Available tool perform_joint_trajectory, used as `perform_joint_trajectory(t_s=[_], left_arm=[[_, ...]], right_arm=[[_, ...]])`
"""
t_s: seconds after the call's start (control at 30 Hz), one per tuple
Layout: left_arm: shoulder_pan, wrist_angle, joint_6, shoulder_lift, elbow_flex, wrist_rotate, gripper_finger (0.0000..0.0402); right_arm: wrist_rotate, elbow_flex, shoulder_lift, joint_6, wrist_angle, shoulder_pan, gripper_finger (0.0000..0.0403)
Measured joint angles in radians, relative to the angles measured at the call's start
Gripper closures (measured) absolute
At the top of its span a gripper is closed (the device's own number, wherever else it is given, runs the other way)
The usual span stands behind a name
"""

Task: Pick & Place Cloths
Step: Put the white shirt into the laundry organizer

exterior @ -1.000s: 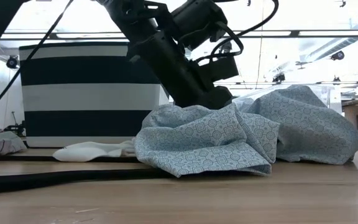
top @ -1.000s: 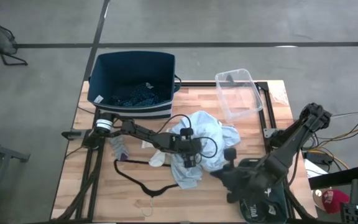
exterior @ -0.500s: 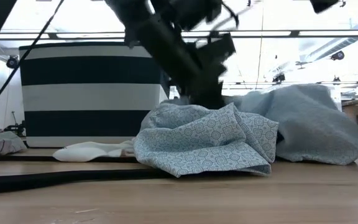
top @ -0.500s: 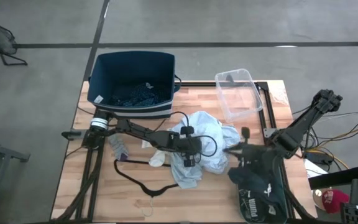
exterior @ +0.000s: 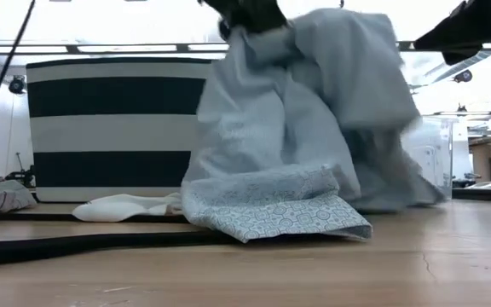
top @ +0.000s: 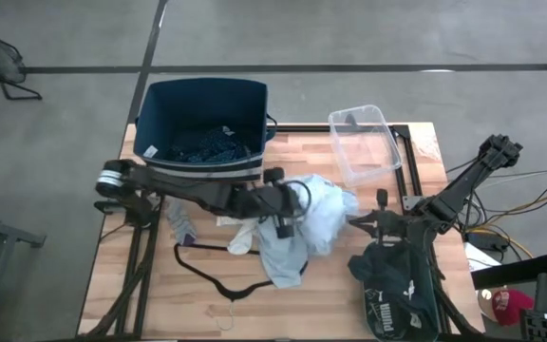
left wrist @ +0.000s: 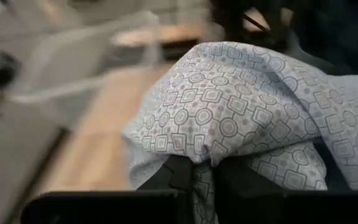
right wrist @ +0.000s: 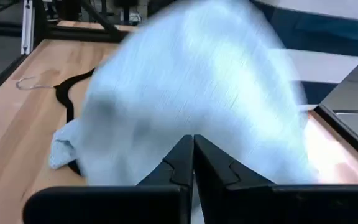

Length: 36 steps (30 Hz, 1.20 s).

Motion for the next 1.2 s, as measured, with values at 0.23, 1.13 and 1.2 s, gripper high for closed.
perform_joint_trajectory(t_s=[0.23, 1.13, 1.2], left_arm=[[0.001, -0.029, 0.082, -0.193, 0.000, -0.238, 0.0373], [0.277, 0.102, 1.009, -0.338, 0.305, -0.920, 0.0373], [0.319, 0.085, 1.055, -0.336, 0.303, -0.983, 0.0373]], right_arm=[[-0.001, -0.021, 0.008, 0.000, 0.026, 0.000, 0.0394], [-0.002, -0.022, 0.039, 0.026, 0.040, 0.000, 0.0394], [-0.002, -0.022, 0.039, 0.026, 0.040, 0.000, 0.0394]])
